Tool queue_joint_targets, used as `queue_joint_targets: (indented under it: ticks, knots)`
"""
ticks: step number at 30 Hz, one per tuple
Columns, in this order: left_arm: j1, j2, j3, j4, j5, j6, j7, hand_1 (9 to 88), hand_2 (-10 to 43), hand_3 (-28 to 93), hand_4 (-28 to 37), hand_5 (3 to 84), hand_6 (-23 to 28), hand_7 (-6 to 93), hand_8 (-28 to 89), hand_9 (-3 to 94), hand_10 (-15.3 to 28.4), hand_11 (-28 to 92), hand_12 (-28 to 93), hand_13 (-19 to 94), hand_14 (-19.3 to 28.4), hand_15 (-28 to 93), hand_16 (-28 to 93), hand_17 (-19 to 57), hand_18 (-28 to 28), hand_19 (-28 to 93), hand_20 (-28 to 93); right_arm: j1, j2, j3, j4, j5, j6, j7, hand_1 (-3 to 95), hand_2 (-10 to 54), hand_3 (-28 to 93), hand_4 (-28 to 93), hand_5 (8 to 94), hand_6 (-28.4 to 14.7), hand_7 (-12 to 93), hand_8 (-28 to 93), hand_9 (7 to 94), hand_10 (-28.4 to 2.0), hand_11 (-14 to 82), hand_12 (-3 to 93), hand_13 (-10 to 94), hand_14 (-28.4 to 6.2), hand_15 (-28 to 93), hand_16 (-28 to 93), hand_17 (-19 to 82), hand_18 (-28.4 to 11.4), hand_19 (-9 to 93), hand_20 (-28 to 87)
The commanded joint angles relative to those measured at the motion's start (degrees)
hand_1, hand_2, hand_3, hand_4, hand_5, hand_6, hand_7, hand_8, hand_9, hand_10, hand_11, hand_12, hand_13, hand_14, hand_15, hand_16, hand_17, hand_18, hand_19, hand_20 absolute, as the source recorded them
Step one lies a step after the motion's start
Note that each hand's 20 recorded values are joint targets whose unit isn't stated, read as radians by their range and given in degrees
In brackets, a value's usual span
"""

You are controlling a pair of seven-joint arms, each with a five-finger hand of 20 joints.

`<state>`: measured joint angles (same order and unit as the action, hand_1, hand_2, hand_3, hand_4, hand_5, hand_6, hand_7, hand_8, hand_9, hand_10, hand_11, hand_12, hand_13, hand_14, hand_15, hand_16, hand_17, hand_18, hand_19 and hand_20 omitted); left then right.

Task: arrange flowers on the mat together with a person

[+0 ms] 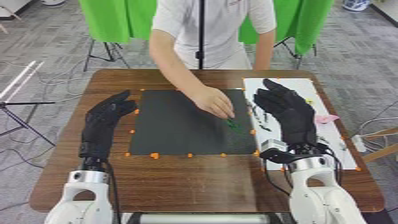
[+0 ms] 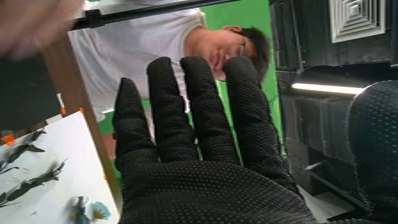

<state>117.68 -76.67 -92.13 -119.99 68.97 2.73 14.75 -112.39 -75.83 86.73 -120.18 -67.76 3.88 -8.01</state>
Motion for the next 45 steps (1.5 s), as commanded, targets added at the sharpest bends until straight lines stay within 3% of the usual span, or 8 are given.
queue_joint_targets:
  ticks: [1, 9, 16, 31, 45]
  knots:
    - [0.53, -0.53, -0.20, -0.02, 0.22, 0.04, -0.46, 28.1, -2.0, 65, -18.9, 48.1, 5.3, 15.8, -5, 48.0, 13.8, 23, 15, 37, 18.6, 28, 3, 1.1, 16.6, 19, 21, -0.31, -0.12, -0.23, -0.66, -0.08, 0.71, -0.57, 9.9, 3.3, 76, -15, 50.2, -1.4, 11, -7, 51.4, -15.6, 6.8, 18.2, 41, -15.4, 13, 25, 17, -16.9, 16, 29]
    - [0.67, -0.60, -0.41, -0.08, 0.23, -0.14, -0.71, 28.3, -2.0, 64, -18.9, 48.1, 5.1, 15.5, -6, 48.0, 13.8, 23, 15, 37, 18.7, 28, 3, 1.1, 16.6, 19, 21, -0.43, -1.00, 0.18, -0.47, -0.45, -0.32, -0.75, 10.0, 3.2, 76, -15, 48.5, -1.0, 11, -7, 50.4, -15.6, 6.6, 18.1, 41, -15.4, 13, 25, 17, -16.9, 16, 28]
    - [0.81, -0.69, -0.36, -0.20, 0.26, 0.20, 0.01, 28.3, -2.0, 64, -18.9, 48.3, 5.1, 15.3, -6, 48.1, 13.7, 23, 15, 37, 18.6, 28, 3, 1.1, 16.6, 19, 21, -0.39, -1.31, 0.33, -0.51, -0.60, -1.15, -0.35, 10.0, 2.9, 76, -16, 47.3, -0.6, 11, -7, 50.0, -15.6, 6.6, 18.0, 41, -15.5, 13, 25, 17, -16.9, 16, 28]
    - [0.71, -0.95, -0.14, 0.08, 0.38, -0.60, -0.70, 28.5, -1.9, 65, -19.1, 48.6, 5.4, 15.1, -6, 48.2, 13.9, 23, 15, 37, 18.7, 28, 3, 1.2, 16.6, 19, 21, -0.31, -1.69, 0.66, -0.39, -0.85, -1.59, -0.02, 10.5, 3.6, 76, -16, 48.0, -0.8, 11, -7, 50.2, -15.5, 6.6, 18.0, 42, -15.5, 13, 24, 18, -17.0, 16, 28]
    - [0.47, -0.93, -0.14, 0.22, 0.33, -0.47, -0.62, 28.4, -1.8, 64, -19.0, 48.6, 5.4, 14.9, -6, 48.2, 14.0, 23, 15, 37, 18.7, 28, 3, 1.3, 16.6, 19, 21, -0.28, -1.00, 0.42, -0.40, -0.46, -1.25, -0.38, 10.4, 3.2, 76, -16, 48.2, -0.9, 11, -7, 50.7, -15.5, 6.7, 18.1, 42, -15.5, 13, 25, 17, -17.0, 16, 29]
